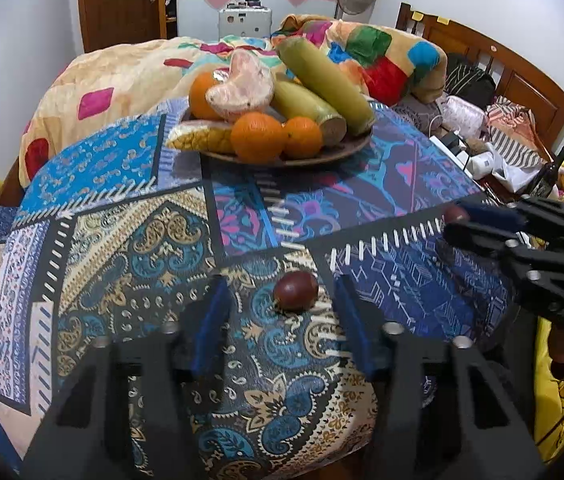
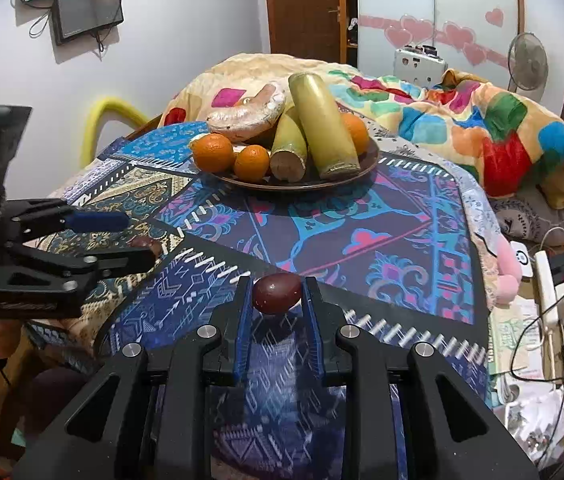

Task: Organize fruits
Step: 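Grasp the dark red fruit with the right tool while the left tool grasps its fruit, then carry the dark red fruit onto the plate with the right tool while the left tool places its fruit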

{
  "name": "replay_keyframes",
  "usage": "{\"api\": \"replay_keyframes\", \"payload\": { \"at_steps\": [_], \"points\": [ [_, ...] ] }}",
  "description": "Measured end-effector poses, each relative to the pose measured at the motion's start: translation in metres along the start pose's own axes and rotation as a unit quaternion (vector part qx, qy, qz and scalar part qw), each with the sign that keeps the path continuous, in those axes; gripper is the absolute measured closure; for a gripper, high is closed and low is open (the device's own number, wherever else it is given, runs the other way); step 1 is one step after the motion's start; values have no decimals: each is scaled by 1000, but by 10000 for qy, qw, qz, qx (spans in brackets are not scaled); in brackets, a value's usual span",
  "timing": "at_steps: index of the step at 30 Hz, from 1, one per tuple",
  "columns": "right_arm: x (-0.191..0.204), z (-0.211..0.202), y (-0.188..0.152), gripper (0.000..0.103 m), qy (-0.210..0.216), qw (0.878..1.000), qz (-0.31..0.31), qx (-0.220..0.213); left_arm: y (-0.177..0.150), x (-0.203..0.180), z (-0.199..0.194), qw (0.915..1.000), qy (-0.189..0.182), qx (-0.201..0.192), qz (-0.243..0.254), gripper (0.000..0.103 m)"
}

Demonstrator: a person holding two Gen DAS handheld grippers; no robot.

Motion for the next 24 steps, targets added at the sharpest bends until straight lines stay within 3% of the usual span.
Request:
{"api": "replay_keyframes", "payload": {
  "at_steps": [2,6,14,24],
  "points": [
    [1,-6,-2,81,-12,10000,-19,-23,-2,0,1,10000,62,-13,3,63],
    [0,-11,-4,81,-46,10000,-13,-43,-2,-5,-1,10000,-2,-82,44,84],
    [-5,-14,7,81,-111,9998,-43,-141,7,-8,-17,9993,-21,-337,136,86],
    [3,-3,53,80,-41,9984,-293,-487,53,5,-28,9973,4,-741,-5,86]
  ]
}}
Point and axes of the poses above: each gripper's, at about its wrist camera, not at the fingertips, and z roughly the way its jaws point, x to its left, y to its top, the point moved 7 cm from there along z, roughly the way its jaws point, and after that the axes turned 8 degrees about y, right-handed, at the moved point
